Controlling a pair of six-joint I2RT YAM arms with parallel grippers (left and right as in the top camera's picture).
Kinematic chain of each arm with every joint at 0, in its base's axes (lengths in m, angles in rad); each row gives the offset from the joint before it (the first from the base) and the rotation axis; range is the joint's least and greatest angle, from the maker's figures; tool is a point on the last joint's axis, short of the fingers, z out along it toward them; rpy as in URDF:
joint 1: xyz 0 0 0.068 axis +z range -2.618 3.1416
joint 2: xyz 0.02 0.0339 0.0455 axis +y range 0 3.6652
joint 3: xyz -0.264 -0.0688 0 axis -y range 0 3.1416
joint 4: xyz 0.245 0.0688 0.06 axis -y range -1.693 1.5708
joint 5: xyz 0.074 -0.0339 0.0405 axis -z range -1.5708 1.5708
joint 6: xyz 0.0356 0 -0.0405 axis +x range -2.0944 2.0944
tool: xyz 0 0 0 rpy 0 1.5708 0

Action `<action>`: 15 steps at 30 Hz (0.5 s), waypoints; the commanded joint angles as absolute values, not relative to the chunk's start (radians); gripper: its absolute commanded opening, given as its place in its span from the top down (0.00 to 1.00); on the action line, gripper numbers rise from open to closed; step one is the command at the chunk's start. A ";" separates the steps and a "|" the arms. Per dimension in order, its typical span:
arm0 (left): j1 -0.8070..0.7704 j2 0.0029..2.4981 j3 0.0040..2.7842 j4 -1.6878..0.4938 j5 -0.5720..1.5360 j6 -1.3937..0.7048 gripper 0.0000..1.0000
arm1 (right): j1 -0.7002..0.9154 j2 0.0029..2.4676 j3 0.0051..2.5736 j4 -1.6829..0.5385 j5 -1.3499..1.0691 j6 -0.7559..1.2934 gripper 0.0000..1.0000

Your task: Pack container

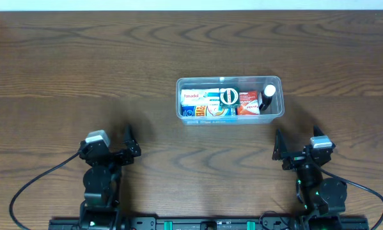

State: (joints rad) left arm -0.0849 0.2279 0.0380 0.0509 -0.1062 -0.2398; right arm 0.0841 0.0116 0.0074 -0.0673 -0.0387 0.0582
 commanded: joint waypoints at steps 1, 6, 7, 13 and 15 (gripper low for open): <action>-0.064 0.181 0.035 0.036 -0.088 -0.245 0.02 | 0.072 0.006 0.006 -0.071 -0.049 0.044 0.01; -0.050 0.111 0.035 -0.053 -0.089 -0.245 0.02 | 0.072 0.006 0.006 -0.071 -0.049 0.044 0.01; -0.049 0.101 0.035 -0.064 -0.089 -0.245 0.02 | 0.072 0.006 0.006 -0.071 -0.049 0.044 0.01; -0.049 0.032 0.034 -0.131 -0.088 -0.245 0.02 | 0.072 0.006 0.006 -0.071 -0.049 0.043 0.01; -0.049 0.021 0.034 -0.131 -0.089 -0.245 0.02 | 0.072 0.006 0.006 -0.071 -0.049 0.044 0.01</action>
